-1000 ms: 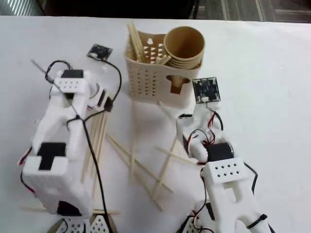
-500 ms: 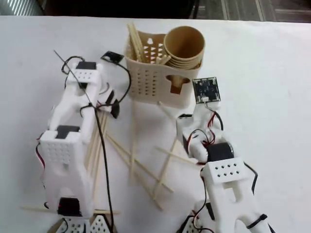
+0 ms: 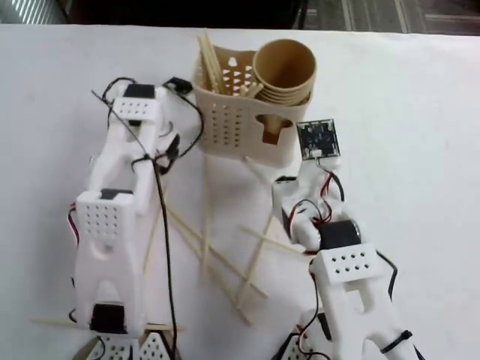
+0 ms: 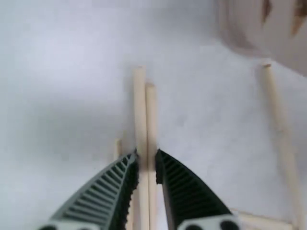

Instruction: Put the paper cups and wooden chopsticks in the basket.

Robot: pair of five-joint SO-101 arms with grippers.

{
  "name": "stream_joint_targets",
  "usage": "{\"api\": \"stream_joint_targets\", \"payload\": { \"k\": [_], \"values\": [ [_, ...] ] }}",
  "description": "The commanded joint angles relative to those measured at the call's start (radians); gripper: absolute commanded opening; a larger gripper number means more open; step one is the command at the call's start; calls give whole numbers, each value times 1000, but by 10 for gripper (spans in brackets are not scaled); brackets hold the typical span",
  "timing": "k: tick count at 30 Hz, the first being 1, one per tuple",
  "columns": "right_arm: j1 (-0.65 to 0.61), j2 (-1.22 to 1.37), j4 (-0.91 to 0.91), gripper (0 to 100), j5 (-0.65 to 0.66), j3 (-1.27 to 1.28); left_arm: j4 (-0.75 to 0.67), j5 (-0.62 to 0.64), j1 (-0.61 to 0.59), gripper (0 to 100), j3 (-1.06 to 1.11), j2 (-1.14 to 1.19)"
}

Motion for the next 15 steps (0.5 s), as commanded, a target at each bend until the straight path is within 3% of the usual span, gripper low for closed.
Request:
{"api": "stream_joint_targets", "payload": {
  "k": [1,6,15],
  "values": [
    [7,-16,-16,28,9,-6,94,-5,8,23,-135,-39],
    [7,-16,-16,28,9,-6,155,-3,8,23,-221,-99],
    [7,-18,-16,28,9,-6,157,-3,7,23,-157,-352]
  ]
}}
